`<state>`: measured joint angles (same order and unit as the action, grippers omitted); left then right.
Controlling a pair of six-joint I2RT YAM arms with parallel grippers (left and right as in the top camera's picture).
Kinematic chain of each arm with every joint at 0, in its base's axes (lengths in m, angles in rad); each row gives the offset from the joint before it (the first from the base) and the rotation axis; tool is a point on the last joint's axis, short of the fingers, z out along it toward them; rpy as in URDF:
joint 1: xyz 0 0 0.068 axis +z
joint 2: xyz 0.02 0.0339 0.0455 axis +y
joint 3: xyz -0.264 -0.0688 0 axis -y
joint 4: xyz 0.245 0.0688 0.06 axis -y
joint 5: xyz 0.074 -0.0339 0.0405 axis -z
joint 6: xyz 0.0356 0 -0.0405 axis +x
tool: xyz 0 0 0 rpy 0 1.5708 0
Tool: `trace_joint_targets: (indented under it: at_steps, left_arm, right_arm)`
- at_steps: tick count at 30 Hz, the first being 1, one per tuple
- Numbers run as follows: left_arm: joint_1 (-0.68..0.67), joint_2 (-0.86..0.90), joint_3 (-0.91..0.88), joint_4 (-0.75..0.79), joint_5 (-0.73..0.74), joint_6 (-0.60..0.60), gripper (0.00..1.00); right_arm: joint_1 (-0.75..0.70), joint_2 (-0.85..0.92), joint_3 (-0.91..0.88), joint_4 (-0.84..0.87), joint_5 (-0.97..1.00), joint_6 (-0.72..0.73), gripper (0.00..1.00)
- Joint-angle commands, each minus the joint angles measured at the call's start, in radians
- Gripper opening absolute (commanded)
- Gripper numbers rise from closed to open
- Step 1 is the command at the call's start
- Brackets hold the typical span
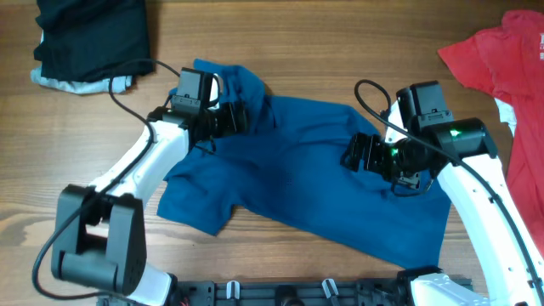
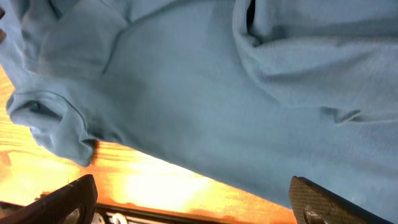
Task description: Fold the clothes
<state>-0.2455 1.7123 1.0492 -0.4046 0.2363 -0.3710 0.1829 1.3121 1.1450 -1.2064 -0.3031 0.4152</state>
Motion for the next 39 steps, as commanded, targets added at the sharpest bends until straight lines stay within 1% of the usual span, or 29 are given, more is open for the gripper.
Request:
trace_joint_targets:
  at_steps: [1, 2, 3, 4, 5, 6, 7, 8, 9, 11, 12, 13, 17, 22, 24, 27, 31, 33, 36, 38, 39]
  left_arm:
    - [0.012, 0.042, -0.002, 0.014, 0.008, 0.028, 0.72]
    - [0.015, 0.045, -0.002, 0.016, -0.019, 0.028, 0.7]
    - [0.021, 0.048, -0.002, 0.021, -0.086, 0.027, 0.69]
    - [0.03, 0.048, -0.002, 0.029, -0.132, 0.026, 0.7]
    - [0.047, 0.048, -0.002, 0.038, -0.146, 0.023, 0.65]
    - [0.066, 0.048, -0.002, 0.046, -0.144, 0.016, 0.58]
    - [0.086, 0.05, -0.002, 0.049, -0.144, -0.005, 0.43]
    - [0.109, 0.053, -0.002, 0.05, -0.141, -0.023, 0.34]
    - [0.125, 0.056, -0.002, 0.051, -0.137, -0.031, 0.29]
    - [0.142, 0.074, -0.002, 0.057, -0.118, -0.029, 0.22]
    - [0.143, 0.086, -0.002, 0.059, -0.114, -0.029, 0.11]
    - [0.143, 0.103, -0.002, 0.061, -0.114, -0.029, 0.04]
    - [0.148, 0.169, -0.002, 0.08, -0.124, -0.029, 0.04]
    - [0.197, 0.205, -0.002, 0.083, -0.127, -0.029, 0.04]
    - [0.23, 0.206, -0.002, 0.082, -0.137, -0.03, 0.04]
    - [0.315, 0.218, -0.002, 0.057, -0.144, -0.03, 0.04]
    - [0.34, 0.277, -0.002, 0.062, -0.081, -0.029, 0.04]
    - [0.34, 0.301, -0.002, 0.065, -0.09, -0.033, 0.04]
    - [0.346, 0.323, -0.002, 0.052, -0.193, -0.122, 0.04]
    - [0.373, 0.329, -0.002, 0.025, -0.258, -0.171, 0.04]
    - [0.399, 0.329, -0.002, 0.002, -0.298, -0.216, 0.04]
  right_arm:
    - [0.019, 0.004, -0.027, -0.003, -0.027, 0.003, 0.99]
    - [0.025, 0.004, -0.035, 0.001, -0.03, 0.003, 0.98]
    - [0.041, 0.005, -0.052, 0.011, -0.035, 0.003, 0.91]
    - [0.061, 0.006, -0.074, 0.029, -0.035, 0.003, 0.64]
    - [0.08, 0.006, -0.107, 0.061, -0.036, 0.013, 0.39]
    - [0.098, 0.006, -0.146, 0.1, -0.035, 0.043, 0.29]
    - [0.111, 0.009, -0.182, 0.138, -0.036, 0.069, 0.19]
    - [0.126, 0.016, -0.243, 0.203, -0.047, 0.116, 0.13]
    - [0.133, 0.026, -0.286, 0.255, -0.073, 0.126, 0.1]
    - [0.134, 0.061, -0.35, 0.348, -0.117, 0.135, 0.06]
    - [0.134, 0.084, -0.358, 0.373, -0.116, 0.138, 0.04]
    - [0.134, 0.109, -0.358, 0.394, -0.117, 0.138, 0.04]
    - [0.134, 0.224, -0.358, 0.475, -0.103, 0.178, 0.04]
    - [0.123, 0.34, -0.358, 0.498, -0.054, 0.229, 0.04]
    - [0.096, 0.364, -0.358, 0.488, 0.001, 0.295, 0.04]
    - [0.017, 0.367, -0.358, 0.488, 0.002, 0.259, 0.04]
    - [-0.02, 0.367, -0.358, 0.483, 0.023, 0.239, 0.04]
    - [-0.02, 0.367, -0.358, 0.48, 0.054, 0.24, 0.04]
    - [-0.025, 0.367, -0.358, 0.467, 0.098, 0.257, 0.04]
    - [-0.057, 0.367, -0.358, 0.454, 0.152, 0.276, 0.05]
    - [-0.079, 0.367, -0.358, 0.455, 0.159, 0.275, 0.04]
